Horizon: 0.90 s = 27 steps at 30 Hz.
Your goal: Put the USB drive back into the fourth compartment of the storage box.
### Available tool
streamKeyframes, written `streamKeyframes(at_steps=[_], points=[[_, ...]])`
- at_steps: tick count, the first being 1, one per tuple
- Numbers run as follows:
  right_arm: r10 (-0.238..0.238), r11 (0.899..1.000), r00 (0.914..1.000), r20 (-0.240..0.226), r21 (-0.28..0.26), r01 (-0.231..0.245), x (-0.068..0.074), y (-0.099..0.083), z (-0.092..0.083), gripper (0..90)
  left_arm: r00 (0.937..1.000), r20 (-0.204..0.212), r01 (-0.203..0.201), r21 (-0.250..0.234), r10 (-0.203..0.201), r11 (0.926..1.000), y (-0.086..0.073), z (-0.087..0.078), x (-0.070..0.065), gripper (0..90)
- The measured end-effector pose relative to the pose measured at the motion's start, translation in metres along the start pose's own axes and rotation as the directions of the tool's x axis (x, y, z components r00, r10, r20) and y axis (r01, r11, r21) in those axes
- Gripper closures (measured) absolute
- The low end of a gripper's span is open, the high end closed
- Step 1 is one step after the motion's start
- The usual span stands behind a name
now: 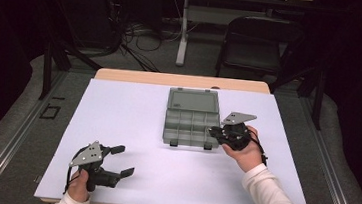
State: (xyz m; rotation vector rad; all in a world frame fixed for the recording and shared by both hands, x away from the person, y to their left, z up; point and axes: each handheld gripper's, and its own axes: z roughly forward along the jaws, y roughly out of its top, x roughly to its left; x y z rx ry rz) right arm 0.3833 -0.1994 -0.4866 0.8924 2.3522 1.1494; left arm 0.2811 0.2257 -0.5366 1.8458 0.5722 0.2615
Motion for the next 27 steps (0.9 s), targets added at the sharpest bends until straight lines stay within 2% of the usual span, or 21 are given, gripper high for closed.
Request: streamKeyframes(at_steps=[11,27], points=[[-0.012,1.000,0.9996,0.025,0.019,0.012,-0.013,0.012,0.002,79.4,1.0000,0.000,0.002,-0.001,-0.002,1.0000,0.000,0.000,0.000,15.7],[0.001,0.999,0.9982,0.060,0.046,-0.004,-0.030,0.020,0.010,79.4,1.0000,0.000,0.000,0.000,0.000,1.0000,0.000,0.000,0.000,15.7]])
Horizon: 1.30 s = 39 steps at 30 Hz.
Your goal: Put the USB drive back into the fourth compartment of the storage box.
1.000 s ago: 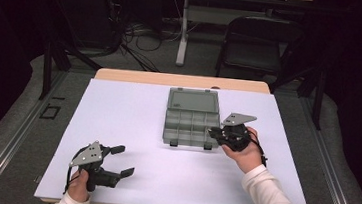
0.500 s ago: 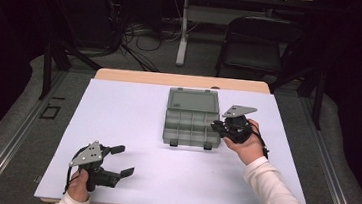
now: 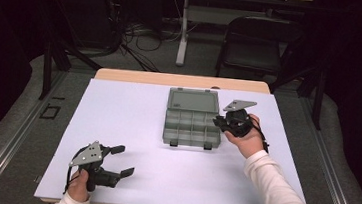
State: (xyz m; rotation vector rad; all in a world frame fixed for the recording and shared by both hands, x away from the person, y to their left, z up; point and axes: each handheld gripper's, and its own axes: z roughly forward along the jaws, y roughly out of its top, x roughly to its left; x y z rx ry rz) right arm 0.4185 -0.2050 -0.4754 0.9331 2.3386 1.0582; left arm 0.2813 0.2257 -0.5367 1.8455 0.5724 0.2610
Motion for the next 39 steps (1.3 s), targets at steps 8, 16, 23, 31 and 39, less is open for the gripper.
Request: streamKeyframes(at_steps=[8,16,23,31,39], points=[[0.003,1.000,0.9999,0.014,0.012,-0.003,-0.005,0.003,0.006,79.4,1.0000,0.000,0.000,-0.001,0.000,1.0000,0.000,0.000,0.000,15.7],[-0.003,1.000,0.9997,0.024,0.020,0.002,-0.009,0.009,0.011,79.4,1.0000,0.001,-0.001,0.000,0.001,1.0000,0.000,0.000,0.000,15.7],[0.008,0.999,0.9995,0.029,0.036,-0.009,-0.012,0.007,0.019,79.4,1.0000,0.001,-0.001,0.000,0.001,1.0000,0.000,0.000,0.000,15.7],[0.016,0.999,0.9993,0.033,0.050,-0.018,-0.014,0.006,0.032,79.4,1.0000,0.002,-0.001,0.000,0.001,1.0000,0.000,0.000,0.000,15.7],[0.015,0.997,0.9992,0.038,0.074,-0.018,-0.015,0.003,0.044,79.4,1.0000,0.003,-0.001,0.000,0.001,1.0000,0.000,0.000,0.000,15.7]])
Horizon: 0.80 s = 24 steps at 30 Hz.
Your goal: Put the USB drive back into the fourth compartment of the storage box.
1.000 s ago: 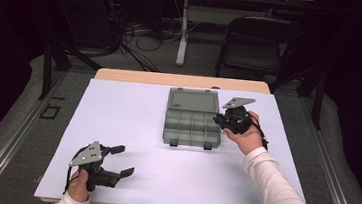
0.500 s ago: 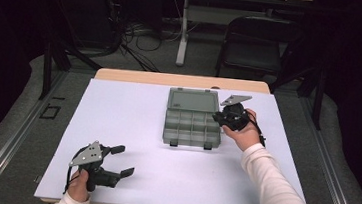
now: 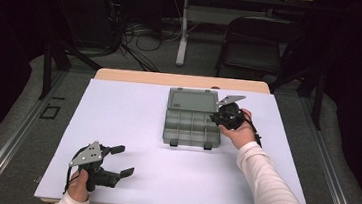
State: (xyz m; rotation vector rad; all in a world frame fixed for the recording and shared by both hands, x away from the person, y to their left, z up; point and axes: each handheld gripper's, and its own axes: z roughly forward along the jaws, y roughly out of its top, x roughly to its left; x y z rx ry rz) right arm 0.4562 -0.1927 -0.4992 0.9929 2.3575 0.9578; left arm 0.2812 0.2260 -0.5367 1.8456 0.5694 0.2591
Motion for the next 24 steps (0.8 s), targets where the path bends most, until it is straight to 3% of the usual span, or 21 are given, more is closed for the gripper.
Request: streamKeyframes(at_steps=[24], points=[[0.003,1.000,1.0000,-0.004,0.017,-0.003,0.000,-0.004,0.016,79.4,1.0000,-0.004,0.003,-0.002,-0.003,1.0000,-0.001,-0.001,0.000,15.7]])
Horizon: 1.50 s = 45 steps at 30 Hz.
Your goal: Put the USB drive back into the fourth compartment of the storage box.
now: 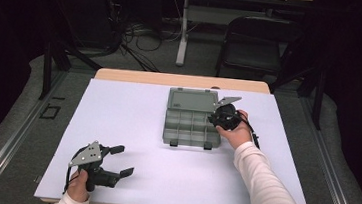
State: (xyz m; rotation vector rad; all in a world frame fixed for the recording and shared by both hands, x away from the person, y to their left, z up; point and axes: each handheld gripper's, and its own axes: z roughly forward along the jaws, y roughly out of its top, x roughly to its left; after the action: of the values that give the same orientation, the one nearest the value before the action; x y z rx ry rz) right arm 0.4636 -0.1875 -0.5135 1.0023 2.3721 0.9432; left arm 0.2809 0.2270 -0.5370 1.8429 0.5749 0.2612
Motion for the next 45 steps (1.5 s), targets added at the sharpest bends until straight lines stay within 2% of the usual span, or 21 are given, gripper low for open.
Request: streamKeyframes(at_steps=[30,38,45], points=[[0.000,1.000,1.0000,0.004,0.019,0.000,0.0020,-0.0017,0.0054,79.0,1.0000,-0.003,0.001,0.003,-0.001,1.0000,-0.0003,-0.0010,-0.0006,15.7],[0.001,1.000,1.0000,0.007,0.008,-0.001,0.0021,-0.0011,0.0024,73.6,1.0000,-0.005,0.002,0.002,-0.002,1.0000,-0.0004,-0.0010,-0.0005,15.7],[-0.011,1.000,0.9999,0.013,-0.001,0.011,0.0042,-0.0004,-0.0016,63.1,1.0000,-0.007,0.002,0.001,-0.002,1.0000,-0.0004,-0.0013,-0.0005,15.7]])
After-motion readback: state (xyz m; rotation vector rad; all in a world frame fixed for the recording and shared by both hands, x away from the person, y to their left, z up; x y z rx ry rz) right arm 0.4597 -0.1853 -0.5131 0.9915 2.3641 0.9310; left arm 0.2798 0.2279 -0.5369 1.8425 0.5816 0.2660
